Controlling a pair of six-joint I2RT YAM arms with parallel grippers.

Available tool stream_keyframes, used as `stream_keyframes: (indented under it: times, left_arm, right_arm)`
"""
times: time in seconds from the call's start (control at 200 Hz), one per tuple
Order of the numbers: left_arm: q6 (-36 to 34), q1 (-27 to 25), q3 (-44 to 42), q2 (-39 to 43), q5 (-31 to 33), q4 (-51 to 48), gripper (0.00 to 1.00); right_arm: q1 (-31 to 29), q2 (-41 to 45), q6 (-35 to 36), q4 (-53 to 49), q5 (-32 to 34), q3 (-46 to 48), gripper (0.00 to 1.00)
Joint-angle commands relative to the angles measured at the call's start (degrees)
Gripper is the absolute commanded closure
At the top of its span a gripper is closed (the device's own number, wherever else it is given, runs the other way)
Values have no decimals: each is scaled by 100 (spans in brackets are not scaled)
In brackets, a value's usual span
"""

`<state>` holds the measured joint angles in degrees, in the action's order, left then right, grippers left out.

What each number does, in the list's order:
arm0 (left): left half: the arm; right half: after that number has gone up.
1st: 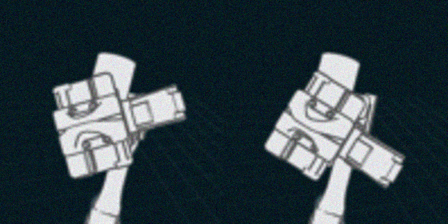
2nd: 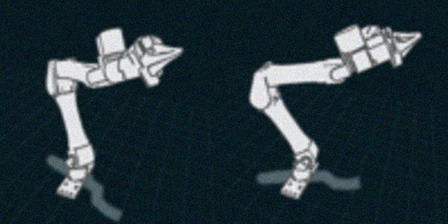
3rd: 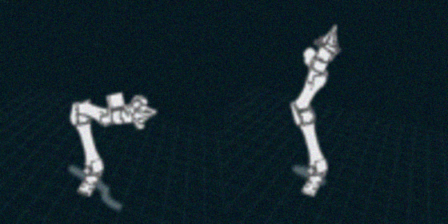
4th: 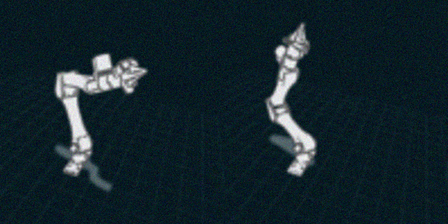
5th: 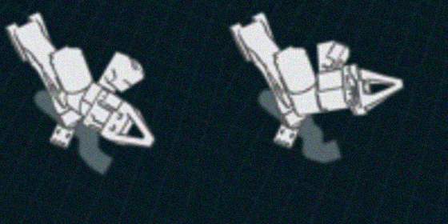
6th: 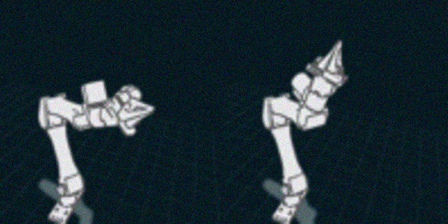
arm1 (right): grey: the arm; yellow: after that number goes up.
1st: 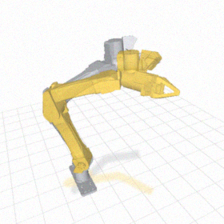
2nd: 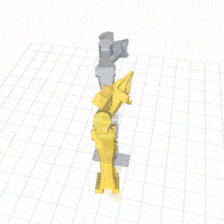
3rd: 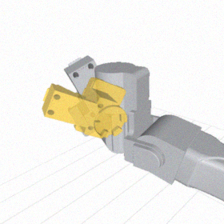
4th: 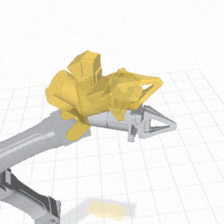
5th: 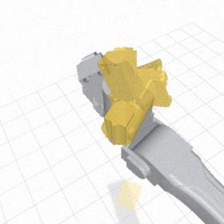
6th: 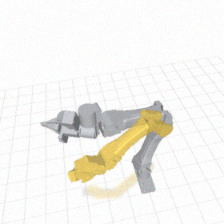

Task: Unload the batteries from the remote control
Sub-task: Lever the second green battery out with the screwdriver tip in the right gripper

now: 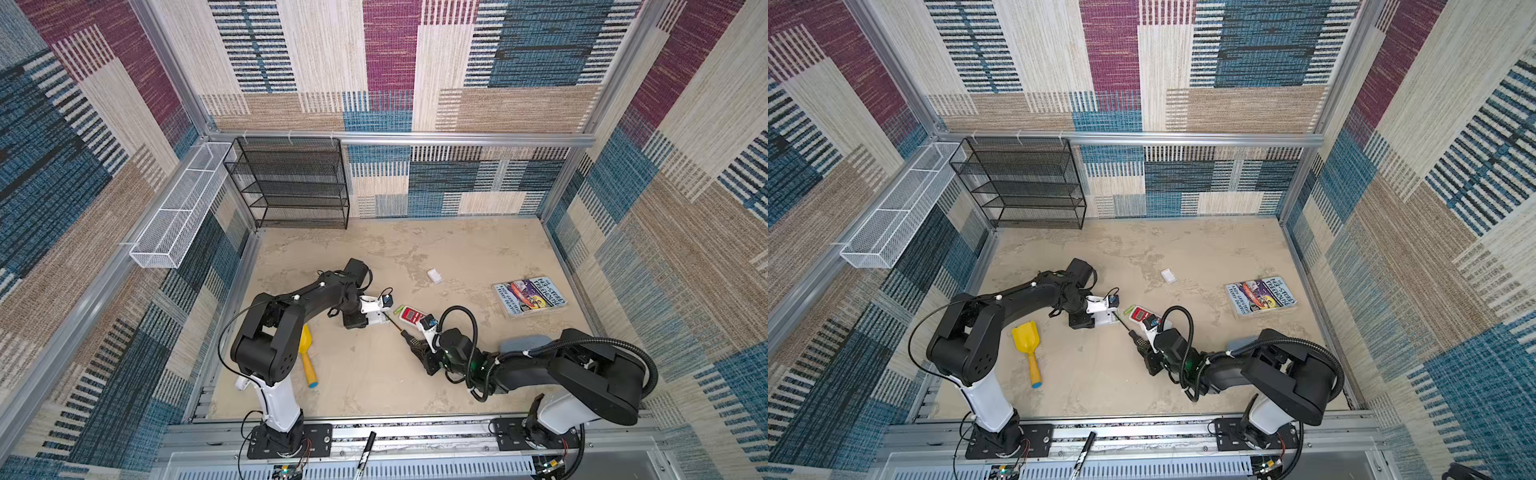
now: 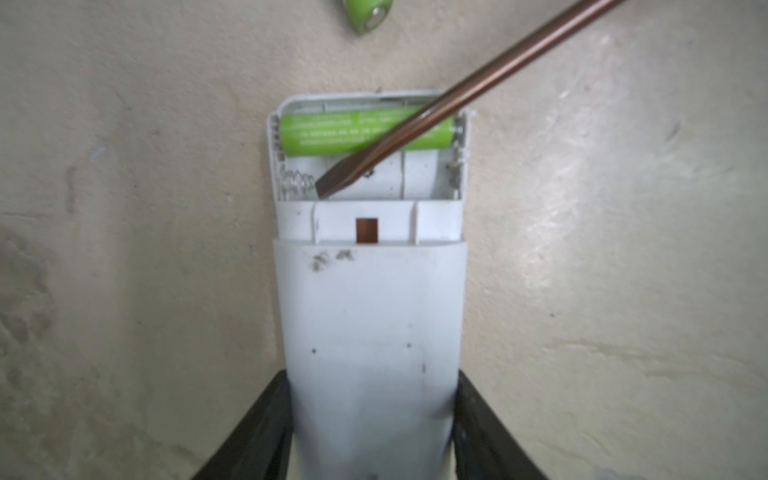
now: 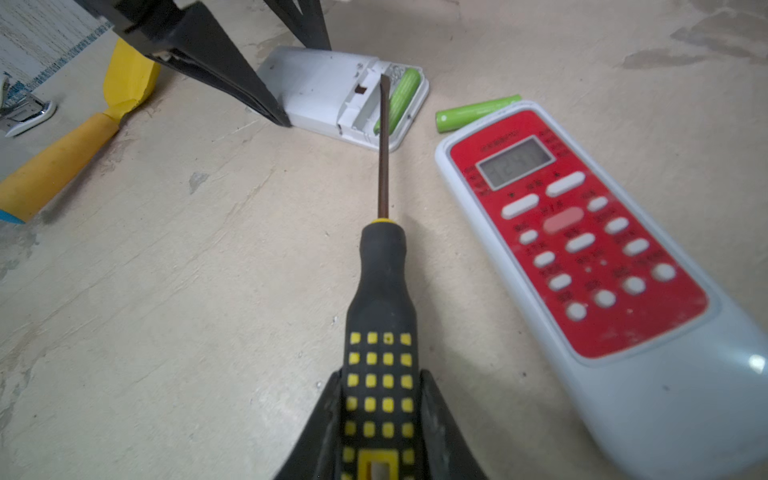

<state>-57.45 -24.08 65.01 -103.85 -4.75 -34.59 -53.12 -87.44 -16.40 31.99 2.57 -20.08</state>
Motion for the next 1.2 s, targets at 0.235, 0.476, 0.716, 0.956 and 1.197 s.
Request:
stream_keyframes:
  times: [0.235, 0.476, 0.716, 0.956, 1.197]
  left_arm:
    - [226, -52, 27, 14, 134, -1136, 49]
    - [866, -166, 314, -52, -22, -1489, 49]
    - [2035, -294, 667, -284, 374, -1655, 48]
    - [2730, -378, 790, -523, 707, -1589, 44]
    - [2560, -387, 669, -334, 651, -1394, 1]
  right_arm:
    - [5, 240, -122, -1158, -51, -438, 100]
    - [5, 311, -443, -2135, -263, -902, 100]
    - [4, 407, -666, -2920, -408, -1350, 100]
    - [6, 558, -820, -3459, -418, -1635, 100]
    - [7, 589, -788, -3481, -391, -1664, 100]
